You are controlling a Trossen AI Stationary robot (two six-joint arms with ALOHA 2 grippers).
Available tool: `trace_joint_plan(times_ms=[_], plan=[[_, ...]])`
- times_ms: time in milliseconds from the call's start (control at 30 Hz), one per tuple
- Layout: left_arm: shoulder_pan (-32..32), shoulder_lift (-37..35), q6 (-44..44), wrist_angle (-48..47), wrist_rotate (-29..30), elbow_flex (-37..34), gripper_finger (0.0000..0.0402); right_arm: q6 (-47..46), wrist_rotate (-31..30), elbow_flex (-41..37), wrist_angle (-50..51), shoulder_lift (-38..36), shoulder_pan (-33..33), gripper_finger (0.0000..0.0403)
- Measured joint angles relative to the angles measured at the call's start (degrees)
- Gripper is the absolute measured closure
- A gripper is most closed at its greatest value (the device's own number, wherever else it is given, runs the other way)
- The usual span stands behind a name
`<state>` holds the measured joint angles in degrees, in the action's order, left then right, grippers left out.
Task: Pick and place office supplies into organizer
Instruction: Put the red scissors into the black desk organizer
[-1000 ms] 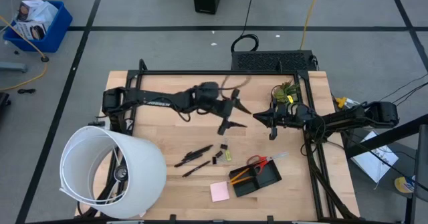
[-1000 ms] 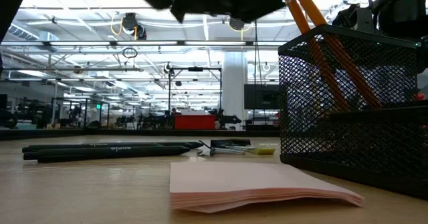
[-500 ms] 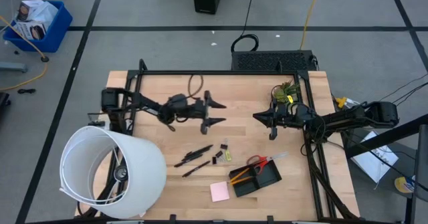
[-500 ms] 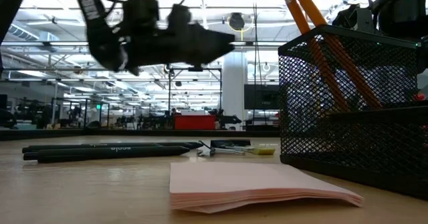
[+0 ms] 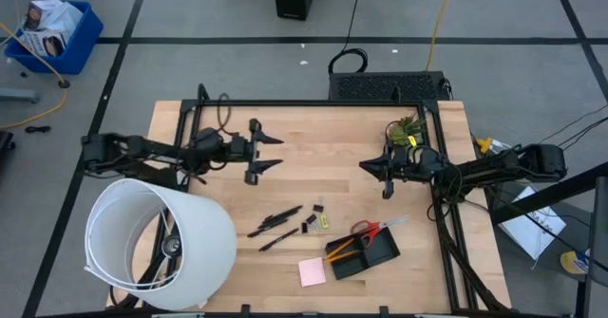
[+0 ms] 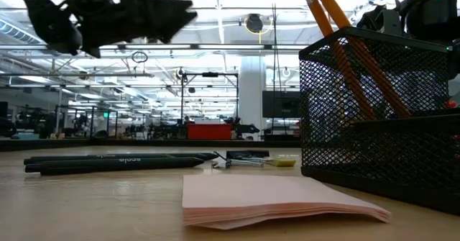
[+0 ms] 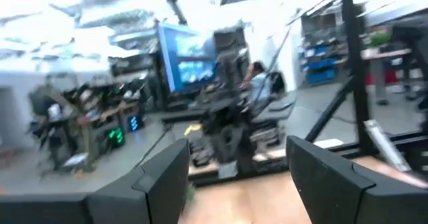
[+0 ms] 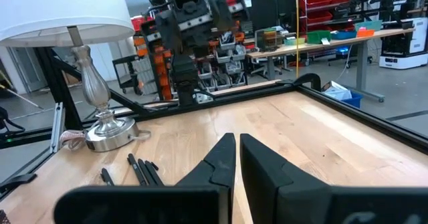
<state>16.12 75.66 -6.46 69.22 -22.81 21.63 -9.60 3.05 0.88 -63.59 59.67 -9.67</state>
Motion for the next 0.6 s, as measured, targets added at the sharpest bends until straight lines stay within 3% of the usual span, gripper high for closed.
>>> trace_joint_plan(times_ms=[200,367,600], plan=[[-0.6,-1.6,-1.0,-0.3,-2.4,-2.4,0.0149,0.0,0.0,0.0,0.1,0.0,0.0,0.0385],[-0.7,-1.5,6.8,0.6,-6.7,-2.4,0.0149,0.0,0.0,0.0,0.1,0.0,0.0,0.0385],[-1.0,-1.8,-8.9,1.6,1.2,-2.3,0.0149,0.0,0.0,0.0,0.1,0.0,0.0,0.0385]])
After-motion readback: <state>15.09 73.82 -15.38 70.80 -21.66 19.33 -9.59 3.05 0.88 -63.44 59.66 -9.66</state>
